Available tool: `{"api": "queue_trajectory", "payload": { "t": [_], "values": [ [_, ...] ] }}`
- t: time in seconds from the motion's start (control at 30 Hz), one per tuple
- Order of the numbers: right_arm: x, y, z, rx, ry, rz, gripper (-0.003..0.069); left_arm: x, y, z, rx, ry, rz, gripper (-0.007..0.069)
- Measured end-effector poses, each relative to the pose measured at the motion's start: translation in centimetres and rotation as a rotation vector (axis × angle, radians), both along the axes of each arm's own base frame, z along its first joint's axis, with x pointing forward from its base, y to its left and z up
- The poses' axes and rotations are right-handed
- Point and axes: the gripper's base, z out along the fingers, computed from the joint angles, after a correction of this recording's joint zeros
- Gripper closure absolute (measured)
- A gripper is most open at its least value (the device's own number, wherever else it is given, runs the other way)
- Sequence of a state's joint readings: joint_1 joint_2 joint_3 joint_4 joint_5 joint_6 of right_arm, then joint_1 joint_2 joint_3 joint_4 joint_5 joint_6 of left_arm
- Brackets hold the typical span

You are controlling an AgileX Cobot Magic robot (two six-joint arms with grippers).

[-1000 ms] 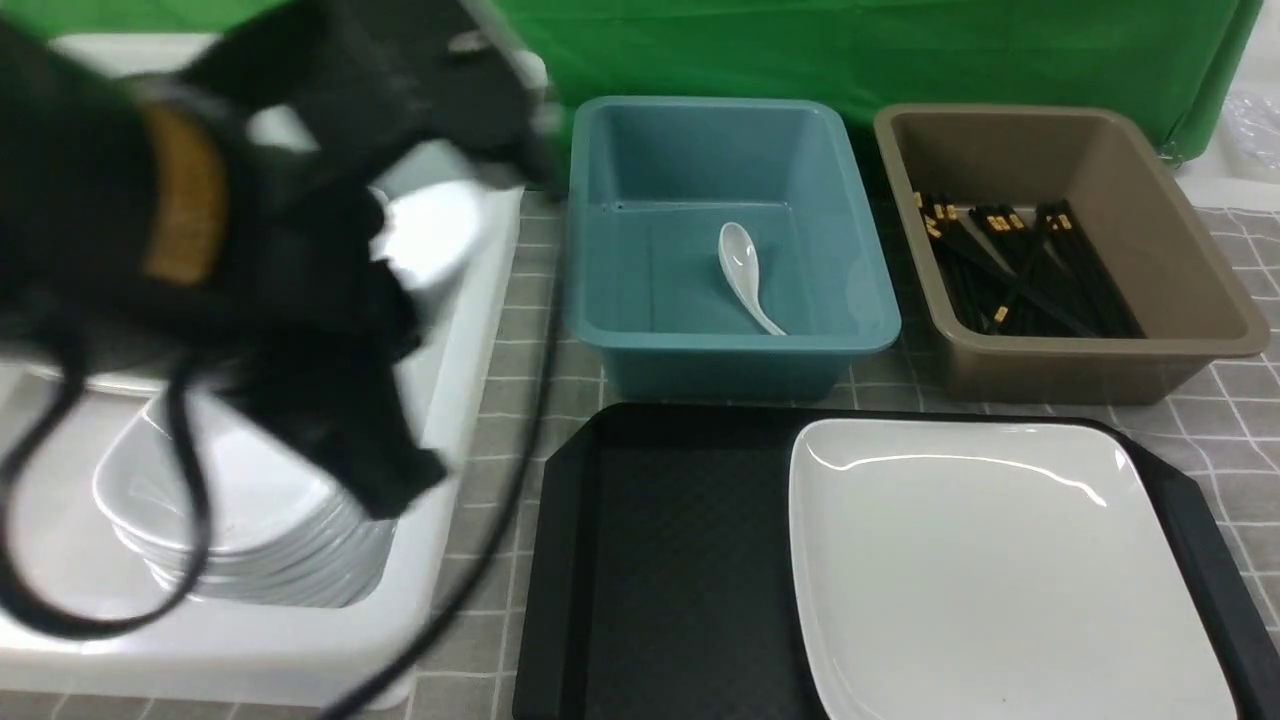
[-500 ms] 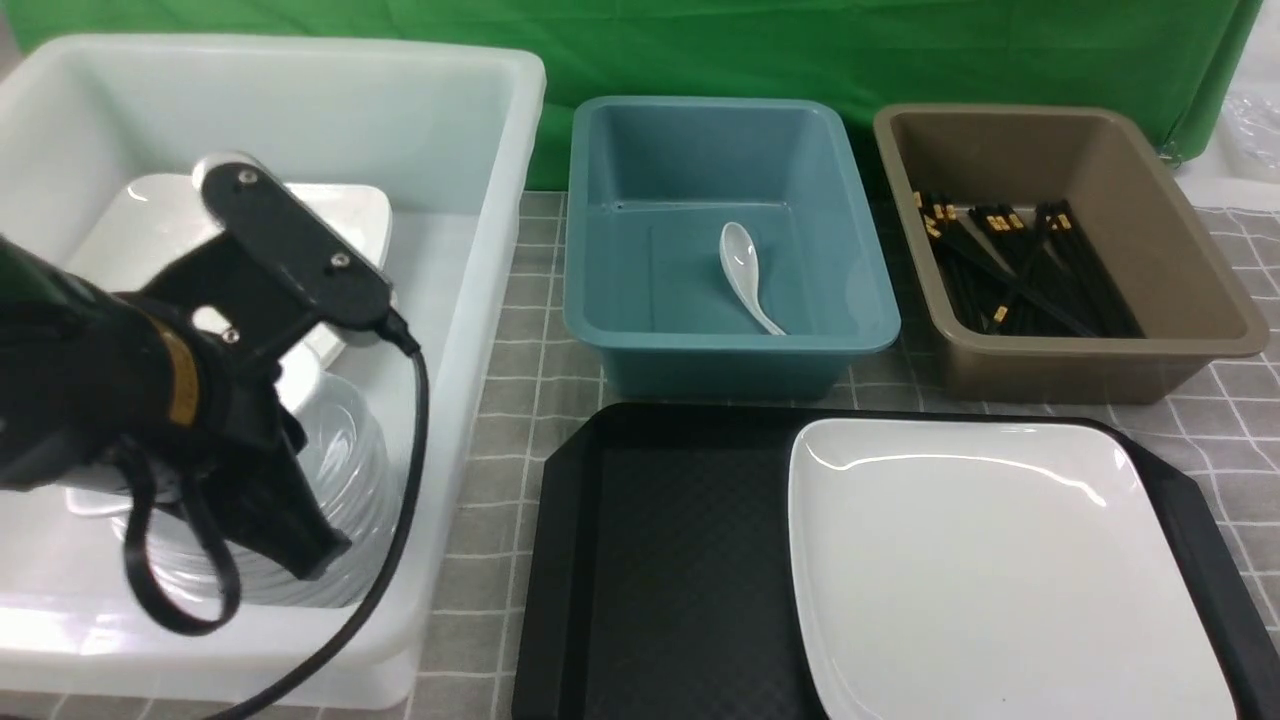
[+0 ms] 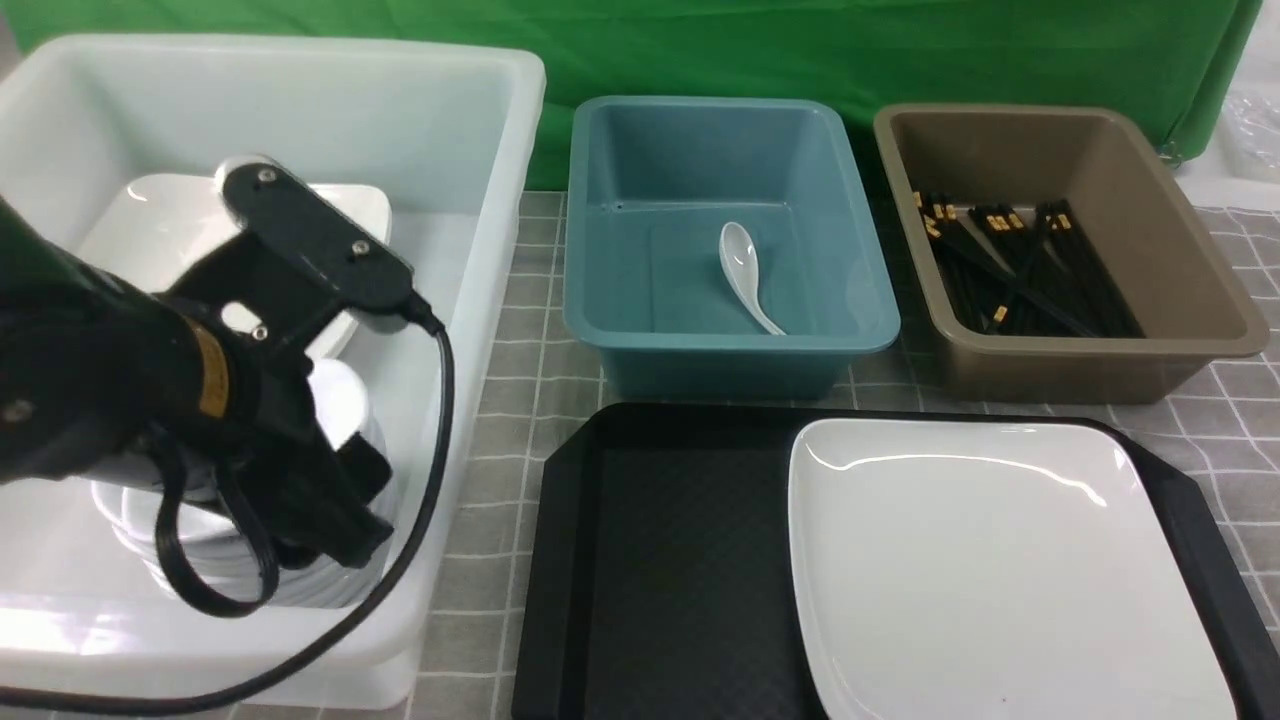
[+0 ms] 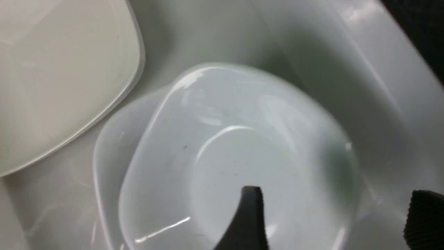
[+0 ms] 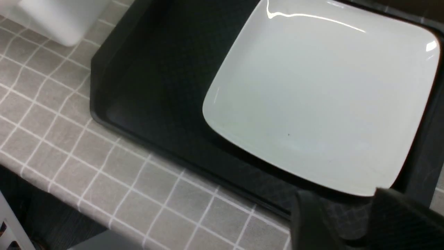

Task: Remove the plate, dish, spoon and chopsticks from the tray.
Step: Use the left arm to put the small plate into the large storage box on the left, then use the right arm to grab a plate from the dinner plate

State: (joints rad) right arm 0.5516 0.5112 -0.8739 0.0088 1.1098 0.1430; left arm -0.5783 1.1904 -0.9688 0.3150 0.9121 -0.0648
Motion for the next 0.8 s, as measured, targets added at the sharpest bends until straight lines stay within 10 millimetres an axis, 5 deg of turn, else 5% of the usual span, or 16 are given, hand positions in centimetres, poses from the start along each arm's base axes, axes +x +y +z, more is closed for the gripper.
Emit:
{"api": "queue_trajectory", "payload": {
  "t": [0.13,0.2,0.3,0.33,0.43,0.63,0.73,0.8],
  "values": [
    [1.4,0.8,-0.4,-0.036,0.059,0.000,0.0375,-1.8,0.4,3.9,-0.162,-0.104,-0.023,0.0029],
    [3.3,2.0,-1.1,-0.087,0.138,0.003,0.0418,-4.2,1.4,6.7,-0.299,-0.232,-0.054,0.0134],
    [5.1,3.2,-1.9,-0.128,0.195,0.010,0.0489,-6.4,2.5,8.1,-0.392,-0.341,-0.088,0.0300],
    [6.6,4.1,-2.6,-0.156,0.231,0.017,0.0539,-8.0,3.3,8.3,-0.430,-0.409,-0.119,0.0445],
    [9.3,5.7,-4.3,-0.199,0.300,0.021,0.0584,-10.1,4.4,7.3,-0.479,-0.500,-0.165,0.0578],
    [12.6,10.9,-9.0,-0.295,0.470,0.051,0.0582,-12.8,5.6,3.6,-0.610,-0.613,-0.206,0.0615],
    [12.7,14.3,-11.7,-0.383,0.501,0.109,0.0511,-13.2,5.6,2.2,-0.616,-0.612,-0.223,0.0615],
    [12.8,16.5,-13.3,-0.443,0.478,0.133,0.0391,-13.3,5.5,1.8,-0.627,-0.605,-0.228,0.0615]
  ]
}}
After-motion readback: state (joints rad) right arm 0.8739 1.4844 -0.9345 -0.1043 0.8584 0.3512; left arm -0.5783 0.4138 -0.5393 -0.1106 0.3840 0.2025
